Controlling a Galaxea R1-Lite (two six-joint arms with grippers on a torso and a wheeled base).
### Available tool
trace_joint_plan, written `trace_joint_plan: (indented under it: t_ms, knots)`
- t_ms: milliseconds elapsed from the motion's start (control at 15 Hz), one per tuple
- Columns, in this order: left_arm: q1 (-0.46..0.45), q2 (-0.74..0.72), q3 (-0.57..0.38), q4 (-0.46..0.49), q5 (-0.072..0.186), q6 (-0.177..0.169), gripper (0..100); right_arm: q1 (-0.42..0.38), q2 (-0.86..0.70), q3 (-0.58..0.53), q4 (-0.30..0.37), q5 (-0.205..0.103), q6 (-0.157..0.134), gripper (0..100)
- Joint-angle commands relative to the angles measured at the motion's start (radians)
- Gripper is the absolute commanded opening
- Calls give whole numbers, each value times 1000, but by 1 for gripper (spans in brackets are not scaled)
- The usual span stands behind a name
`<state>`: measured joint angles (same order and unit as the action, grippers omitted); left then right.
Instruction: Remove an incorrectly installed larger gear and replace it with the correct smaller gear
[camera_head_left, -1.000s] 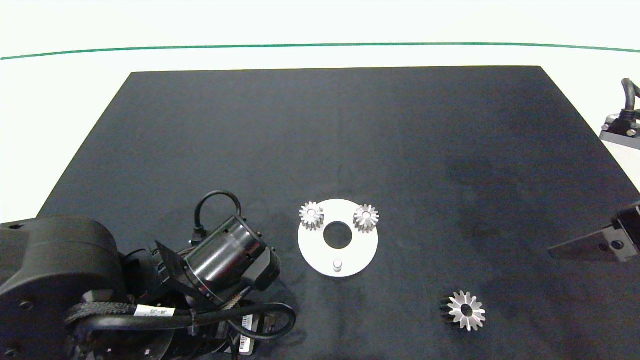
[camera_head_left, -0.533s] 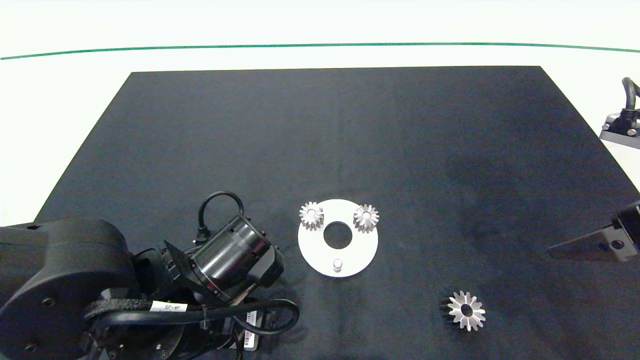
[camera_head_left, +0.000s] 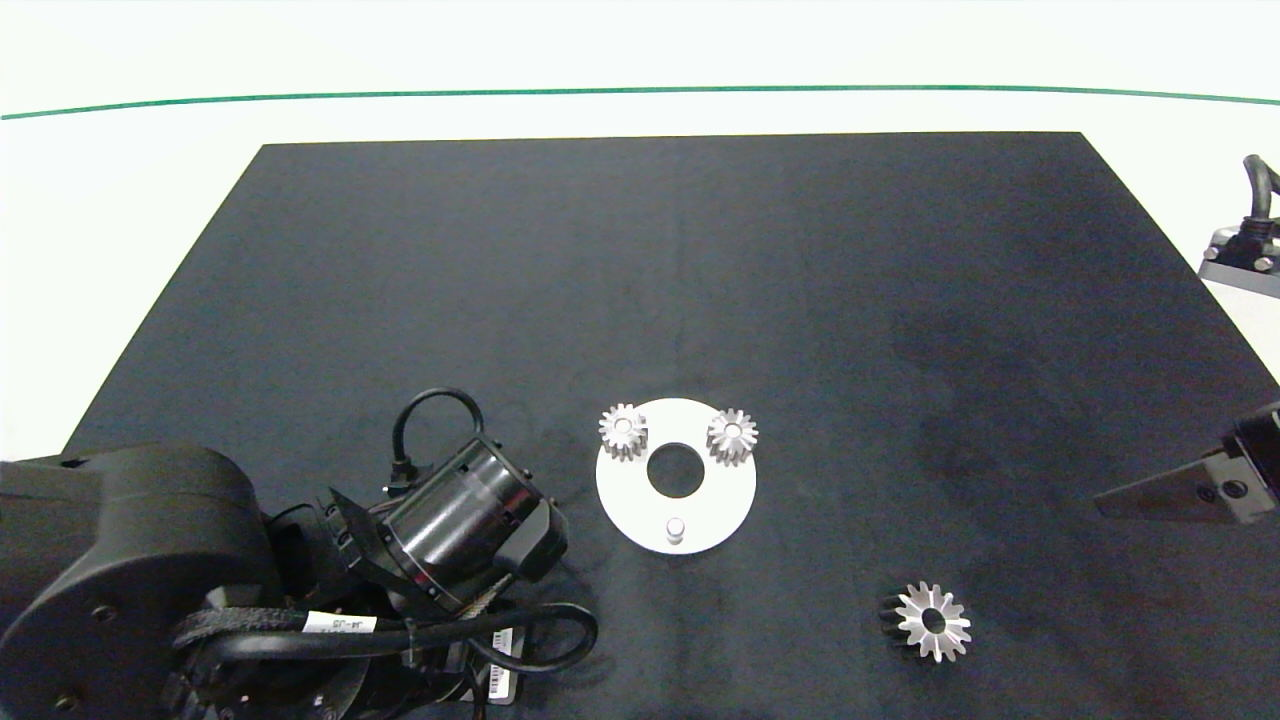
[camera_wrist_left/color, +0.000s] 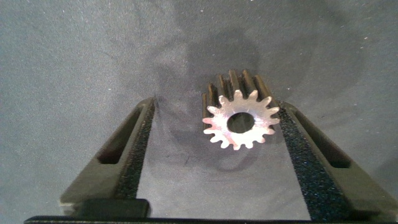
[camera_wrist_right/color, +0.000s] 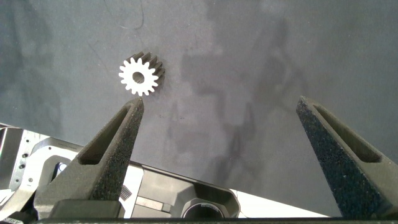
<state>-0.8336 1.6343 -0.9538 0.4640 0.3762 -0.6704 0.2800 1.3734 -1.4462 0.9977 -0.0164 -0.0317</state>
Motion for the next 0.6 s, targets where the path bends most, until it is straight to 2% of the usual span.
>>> trace_joint_plan:
  t_ms: [67, 600]
  knots:
    - [-2, -1, 6, -2, 3, -9, 72, 1, 1, 1, 6, 0, -1, 100]
    - [-9, -1, 6, -13, 1, -17, 56, 1, 0, 1, 6, 0, -2, 100]
